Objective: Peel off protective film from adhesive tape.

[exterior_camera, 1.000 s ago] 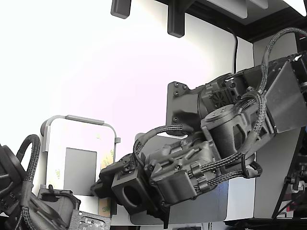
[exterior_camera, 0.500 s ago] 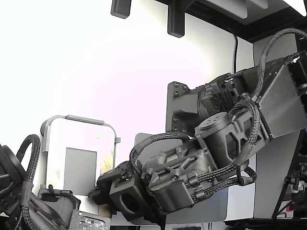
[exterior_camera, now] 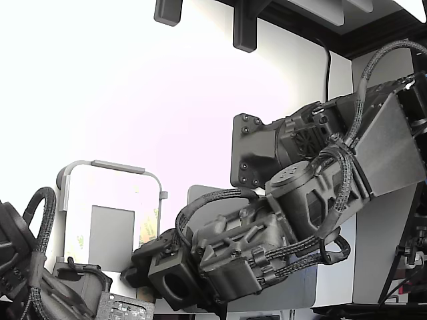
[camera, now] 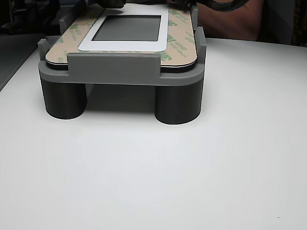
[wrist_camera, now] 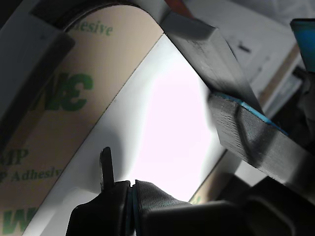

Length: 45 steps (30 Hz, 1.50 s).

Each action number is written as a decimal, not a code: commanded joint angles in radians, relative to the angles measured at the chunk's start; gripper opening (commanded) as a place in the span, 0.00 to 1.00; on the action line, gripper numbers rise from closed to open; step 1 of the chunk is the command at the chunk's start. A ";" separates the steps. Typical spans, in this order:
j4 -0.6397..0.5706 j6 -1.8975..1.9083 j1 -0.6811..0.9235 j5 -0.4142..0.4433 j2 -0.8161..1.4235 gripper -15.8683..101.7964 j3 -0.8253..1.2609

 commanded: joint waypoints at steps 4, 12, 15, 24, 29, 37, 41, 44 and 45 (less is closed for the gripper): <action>-0.012 -0.012 -0.005 -0.003 0.015 0.05 -0.031; -0.035 -0.018 -0.005 -0.006 0.021 0.05 -0.006; -0.046 -0.021 -0.005 -0.006 0.023 0.05 -0.002; -0.052 -0.023 0.000 -0.008 0.021 0.05 0.002; -0.057 -0.026 0.005 -0.003 0.020 0.05 0.003; -0.055 -0.031 0.006 0.008 0.020 0.05 0.006; -0.055 -0.032 0.006 0.009 0.020 0.05 0.009; -0.055 -0.034 0.006 0.011 0.020 0.05 0.011; -0.055 -0.035 0.006 0.011 0.020 0.05 0.012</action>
